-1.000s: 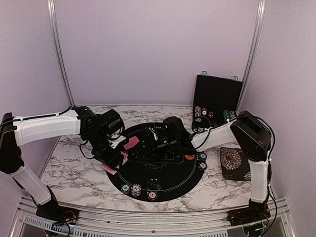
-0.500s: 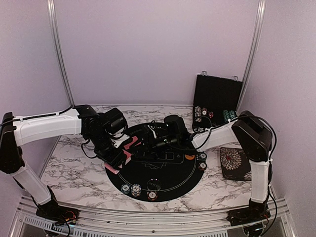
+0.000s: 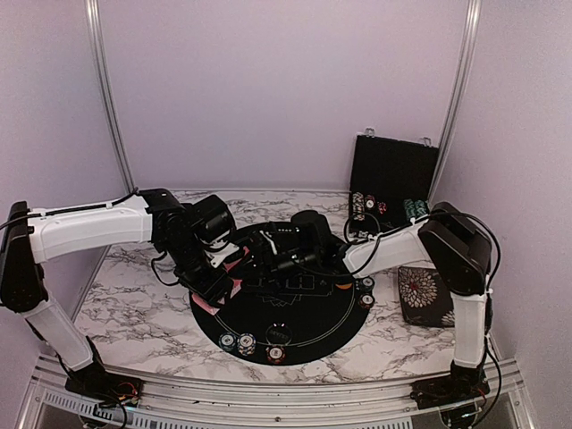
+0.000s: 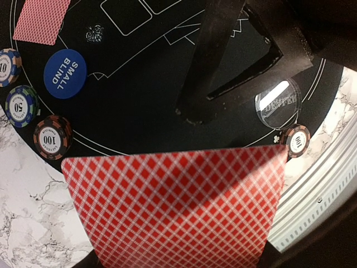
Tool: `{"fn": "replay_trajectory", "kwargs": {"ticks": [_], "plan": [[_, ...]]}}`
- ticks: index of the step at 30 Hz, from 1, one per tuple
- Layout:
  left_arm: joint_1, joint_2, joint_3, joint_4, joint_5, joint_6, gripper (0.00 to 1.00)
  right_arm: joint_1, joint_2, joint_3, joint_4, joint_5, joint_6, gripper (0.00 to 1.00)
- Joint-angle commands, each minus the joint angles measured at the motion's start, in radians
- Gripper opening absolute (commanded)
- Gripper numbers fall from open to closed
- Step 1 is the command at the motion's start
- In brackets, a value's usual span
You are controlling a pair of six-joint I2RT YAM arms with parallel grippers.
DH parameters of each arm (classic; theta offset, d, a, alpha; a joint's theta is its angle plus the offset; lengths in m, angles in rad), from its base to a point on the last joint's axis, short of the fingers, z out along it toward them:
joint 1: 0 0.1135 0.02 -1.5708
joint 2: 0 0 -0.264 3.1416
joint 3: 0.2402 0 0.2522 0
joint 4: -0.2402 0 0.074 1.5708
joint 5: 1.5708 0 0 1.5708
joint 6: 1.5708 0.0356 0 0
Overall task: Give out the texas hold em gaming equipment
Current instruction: Pick up the poker card from the face-down deck piles.
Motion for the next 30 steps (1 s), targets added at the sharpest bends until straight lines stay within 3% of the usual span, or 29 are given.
{"fn": "replay_trajectory", "kwargs": {"ticks": [1, 30], "plan": [[-0.009, 0.003, 0.041, -0.021, 0.003, 0.022, 0.59, 0.015, 0.02, 0.049, 0.031, -0.016, 0.015, 0.73], [-0.015, -0.039, 0.039, -0.021, -0.008, 0.026, 0.58, 0.026, 0.07, 0.06, 0.035, 0.014, 0.015, 0.46]]}}
